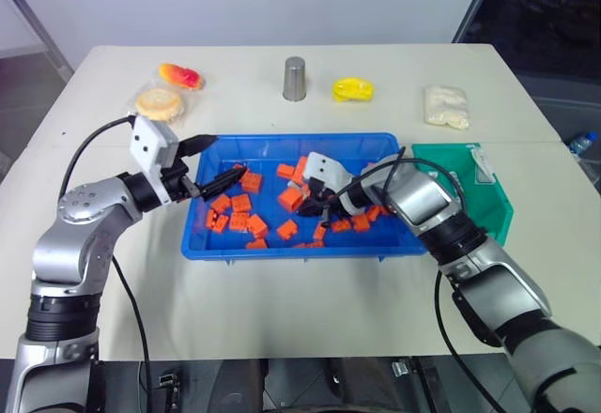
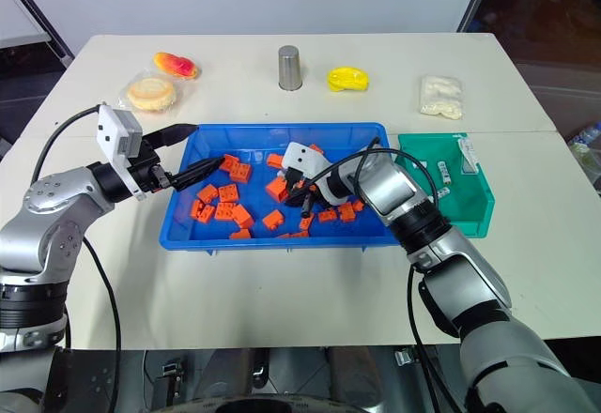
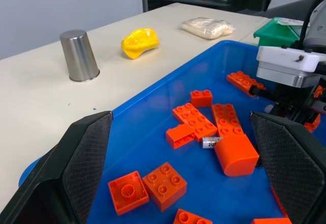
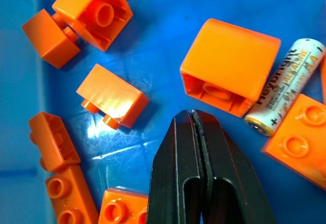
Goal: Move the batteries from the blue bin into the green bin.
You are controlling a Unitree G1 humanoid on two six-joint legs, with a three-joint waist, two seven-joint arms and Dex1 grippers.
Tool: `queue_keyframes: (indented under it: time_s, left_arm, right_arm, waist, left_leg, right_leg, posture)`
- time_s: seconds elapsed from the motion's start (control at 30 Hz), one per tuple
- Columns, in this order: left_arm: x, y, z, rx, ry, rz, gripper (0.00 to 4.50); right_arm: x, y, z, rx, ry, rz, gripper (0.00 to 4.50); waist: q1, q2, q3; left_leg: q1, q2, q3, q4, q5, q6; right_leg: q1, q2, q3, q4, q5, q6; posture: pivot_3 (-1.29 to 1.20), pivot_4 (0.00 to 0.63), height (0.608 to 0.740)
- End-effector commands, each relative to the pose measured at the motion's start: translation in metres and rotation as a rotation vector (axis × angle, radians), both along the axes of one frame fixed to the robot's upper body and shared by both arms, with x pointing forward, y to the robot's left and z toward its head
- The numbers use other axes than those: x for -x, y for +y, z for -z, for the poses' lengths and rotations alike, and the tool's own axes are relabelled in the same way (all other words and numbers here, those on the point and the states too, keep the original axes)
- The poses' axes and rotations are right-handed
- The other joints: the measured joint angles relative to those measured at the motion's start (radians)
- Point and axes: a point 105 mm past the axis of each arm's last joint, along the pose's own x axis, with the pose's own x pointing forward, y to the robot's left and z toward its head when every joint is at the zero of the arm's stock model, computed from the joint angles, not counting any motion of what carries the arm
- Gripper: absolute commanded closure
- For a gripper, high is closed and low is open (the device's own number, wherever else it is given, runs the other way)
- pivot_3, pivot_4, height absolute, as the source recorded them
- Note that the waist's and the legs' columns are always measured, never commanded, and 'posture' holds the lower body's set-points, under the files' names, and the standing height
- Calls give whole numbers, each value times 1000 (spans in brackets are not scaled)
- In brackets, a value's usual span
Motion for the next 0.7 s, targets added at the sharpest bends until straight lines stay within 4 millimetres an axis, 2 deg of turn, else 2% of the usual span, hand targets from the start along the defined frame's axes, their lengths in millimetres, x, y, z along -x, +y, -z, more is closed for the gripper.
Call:
queue_keyframes:
  time_s: [0.03,0.1,0.13,0.2,0.43,0.57,0.7]
  left_arm:
    - [1,2,-11,-5,-52,-9,0]
    - [1,3,-11,-6,-52,-9,0]
    - [1,3,-11,-7,-52,-8,0]
    - [0,3,-11,-8,-52,-9,0]
    - [-1,8,-12,-16,-52,-14,0]
    - [-2,8,-12,-16,-54,-15,0]
    - [-2,7,-12,-16,-57,-11,0]
  right_arm:
    - [-8,-4,-18,2,-103,-1,4463]
    - [-11,-6,-29,-13,-138,6,4463]
    - [-12,-7,-35,-23,-149,8,4077]
    - [-12,-9,-44,-25,-173,-2,3650]
    - [-16,-22,-63,-14,-240,6,42]
    - [-22,-19,-65,-32,-263,18,42]
    - [-23,-18,-56,-13,-274,10,42]
  waist:
    - [0,0,0]
    - [1,0,0]
    - [0,0,0]
    - [0,0,0]
    - [0,0,0]
    - [-1,0,0]
    - [-1,0,0]
  left_leg:
    - [0,0,0,0,0,0]
    - [0,0,0,0,0,0]
    - [0,0,0,0,0,0]
    - [0,0,0,0,0,0]
    - [0,0,0,0,0,0]
    - [0,0,0,0,0,0]
    - [0,0,0,-1,0,0]
  right_leg:
    - [0,0,0,0,0,0]
    - [0,0,0,0,0,0]
    - [0,0,0,0,0,0]
    - [0,0,0,0,0,0]
    - [0,0,0,0,0,0]
    - [0,0,0,0,0,0]
    - [-1,0,0,0,0,0]
  posture:
    - [0,150,740]
    - [0,150,740]
    - [0,150,740]
    - [0,150,740]
    - [0,150,740]
    - [0,150,740]
    - [0,150,740]
